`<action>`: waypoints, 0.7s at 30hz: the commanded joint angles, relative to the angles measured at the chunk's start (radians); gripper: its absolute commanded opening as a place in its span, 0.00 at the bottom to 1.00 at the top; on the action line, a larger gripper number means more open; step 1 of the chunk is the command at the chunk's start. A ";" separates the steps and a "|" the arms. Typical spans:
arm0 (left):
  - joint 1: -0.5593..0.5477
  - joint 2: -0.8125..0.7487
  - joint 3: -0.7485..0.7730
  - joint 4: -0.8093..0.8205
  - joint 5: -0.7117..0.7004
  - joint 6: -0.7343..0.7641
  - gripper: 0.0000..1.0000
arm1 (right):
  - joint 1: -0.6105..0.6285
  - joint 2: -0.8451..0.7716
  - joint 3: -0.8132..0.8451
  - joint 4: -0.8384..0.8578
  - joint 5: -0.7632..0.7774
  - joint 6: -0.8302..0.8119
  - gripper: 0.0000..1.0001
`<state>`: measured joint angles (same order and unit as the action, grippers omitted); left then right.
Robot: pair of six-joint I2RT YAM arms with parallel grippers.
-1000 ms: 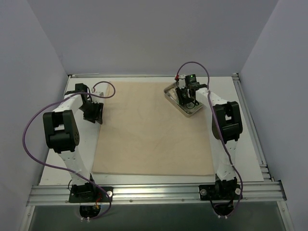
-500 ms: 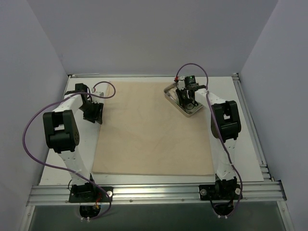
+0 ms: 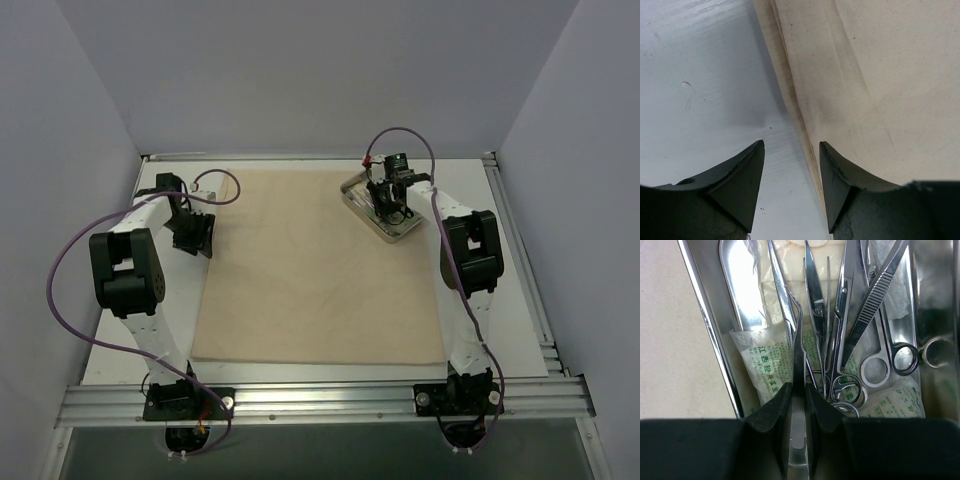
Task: Open and lay out the surgical kit
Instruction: Pick up the medical item from the container.
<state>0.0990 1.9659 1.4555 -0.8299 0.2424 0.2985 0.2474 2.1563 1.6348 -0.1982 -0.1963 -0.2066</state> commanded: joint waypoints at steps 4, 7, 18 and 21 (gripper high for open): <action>-0.002 -0.041 0.016 0.002 0.001 0.014 0.57 | -0.008 -0.061 0.040 -0.012 0.000 0.003 0.12; -0.002 -0.041 0.017 0.002 0.003 0.013 0.57 | -0.017 -0.038 0.046 -0.015 -0.011 0.006 0.12; -0.002 -0.052 0.020 -0.002 0.008 0.014 0.57 | -0.023 -0.124 0.039 0.055 0.012 0.065 0.00; -0.002 -0.059 0.020 -0.003 0.011 0.014 0.57 | -0.022 -0.177 0.039 0.091 -0.009 0.090 0.00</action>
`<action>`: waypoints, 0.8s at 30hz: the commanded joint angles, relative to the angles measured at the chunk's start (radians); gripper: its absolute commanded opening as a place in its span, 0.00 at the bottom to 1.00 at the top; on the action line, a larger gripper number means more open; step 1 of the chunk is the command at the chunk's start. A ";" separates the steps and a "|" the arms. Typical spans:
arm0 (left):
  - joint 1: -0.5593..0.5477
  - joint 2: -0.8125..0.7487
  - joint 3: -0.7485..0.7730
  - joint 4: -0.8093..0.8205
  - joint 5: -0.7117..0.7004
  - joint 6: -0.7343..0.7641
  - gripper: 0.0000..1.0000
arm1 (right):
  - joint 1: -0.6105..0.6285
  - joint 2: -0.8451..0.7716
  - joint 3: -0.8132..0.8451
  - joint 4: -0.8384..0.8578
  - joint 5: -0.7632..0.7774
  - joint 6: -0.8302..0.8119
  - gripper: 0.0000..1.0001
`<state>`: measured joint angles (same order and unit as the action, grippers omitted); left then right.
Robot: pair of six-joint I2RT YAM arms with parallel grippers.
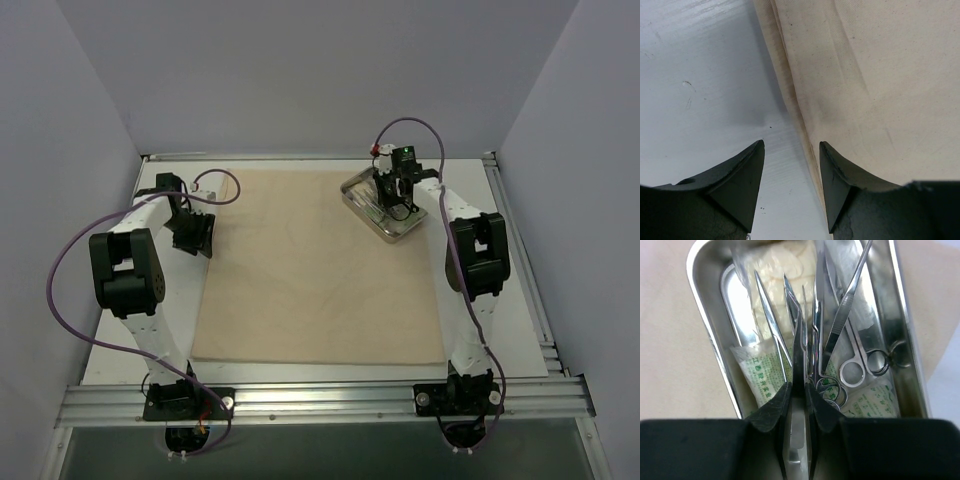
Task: Open and lay out the surgical kit
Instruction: Pick up the medical item from the container, then place the medical item in the surgical kit.
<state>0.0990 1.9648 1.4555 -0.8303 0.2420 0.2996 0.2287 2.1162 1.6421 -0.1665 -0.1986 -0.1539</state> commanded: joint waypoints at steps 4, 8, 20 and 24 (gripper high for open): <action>-0.002 -0.070 0.023 -0.012 0.032 0.024 0.57 | 0.001 -0.215 -0.004 0.126 -0.068 0.089 0.00; -0.002 -0.078 0.045 -0.056 0.092 0.047 0.57 | 0.032 -0.289 -0.016 0.156 -0.102 0.111 0.00; -0.005 -0.245 0.255 -0.320 0.756 0.339 0.51 | 0.329 -0.464 -0.366 0.826 -0.381 0.387 0.00; -0.050 -0.342 0.237 -0.224 0.870 0.285 0.50 | 0.389 -0.441 -0.430 0.991 -0.395 0.513 0.00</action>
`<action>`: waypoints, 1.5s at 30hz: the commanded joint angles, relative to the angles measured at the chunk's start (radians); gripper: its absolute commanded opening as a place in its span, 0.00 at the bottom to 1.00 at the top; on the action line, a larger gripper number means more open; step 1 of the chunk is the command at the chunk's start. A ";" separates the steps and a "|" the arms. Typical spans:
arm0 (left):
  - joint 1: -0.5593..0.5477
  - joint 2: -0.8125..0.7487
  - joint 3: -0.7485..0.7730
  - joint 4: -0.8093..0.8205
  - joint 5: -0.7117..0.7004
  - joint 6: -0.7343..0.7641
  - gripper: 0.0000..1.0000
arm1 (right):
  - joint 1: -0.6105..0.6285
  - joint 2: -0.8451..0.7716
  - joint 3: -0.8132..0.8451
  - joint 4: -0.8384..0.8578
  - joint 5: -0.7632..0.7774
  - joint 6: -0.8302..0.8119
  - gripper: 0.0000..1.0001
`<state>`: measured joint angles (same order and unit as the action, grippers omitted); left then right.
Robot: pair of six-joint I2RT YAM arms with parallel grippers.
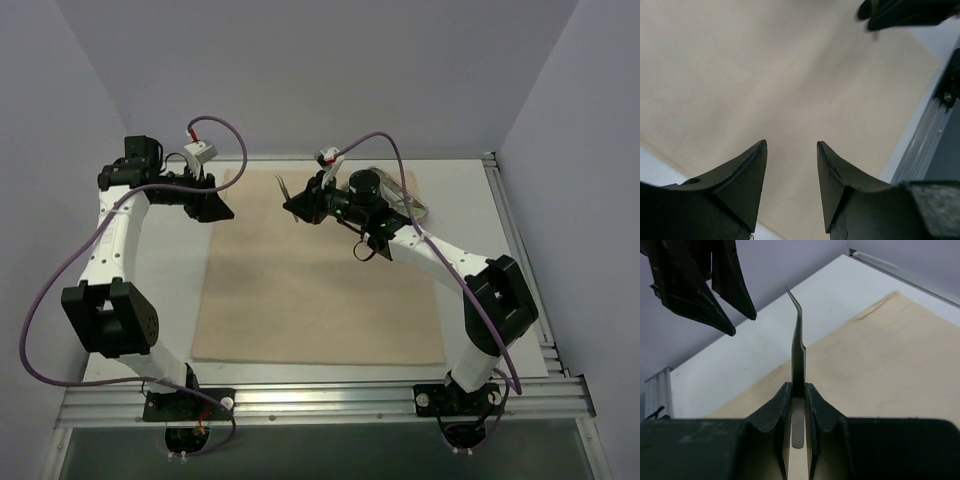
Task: Open and lay out the surgical kit
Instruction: Place the medical item in the surgical kit.
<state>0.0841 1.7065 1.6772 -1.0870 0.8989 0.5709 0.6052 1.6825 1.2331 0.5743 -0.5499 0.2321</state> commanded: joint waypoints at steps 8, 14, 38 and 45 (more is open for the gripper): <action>-0.073 -0.222 -0.125 0.260 0.327 0.000 0.67 | 0.094 -0.007 -0.069 0.317 -0.064 0.102 0.00; -0.132 -0.216 -0.151 0.410 0.337 -0.109 0.67 | 0.122 0.002 -0.040 0.300 -0.064 0.084 0.00; -0.182 -0.202 -0.227 0.785 0.360 -0.508 0.43 | 0.123 0.034 -0.012 0.345 -0.111 0.141 0.00; -0.185 -0.216 -0.243 0.776 0.393 -0.505 0.44 | 0.107 0.052 -0.012 0.452 -0.114 0.229 0.00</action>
<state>-0.0967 1.5124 1.4380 -0.3431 1.2434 0.0700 0.7246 1.7290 1.1805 0.8780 -0.6369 0.4057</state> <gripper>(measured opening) 0.439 0.090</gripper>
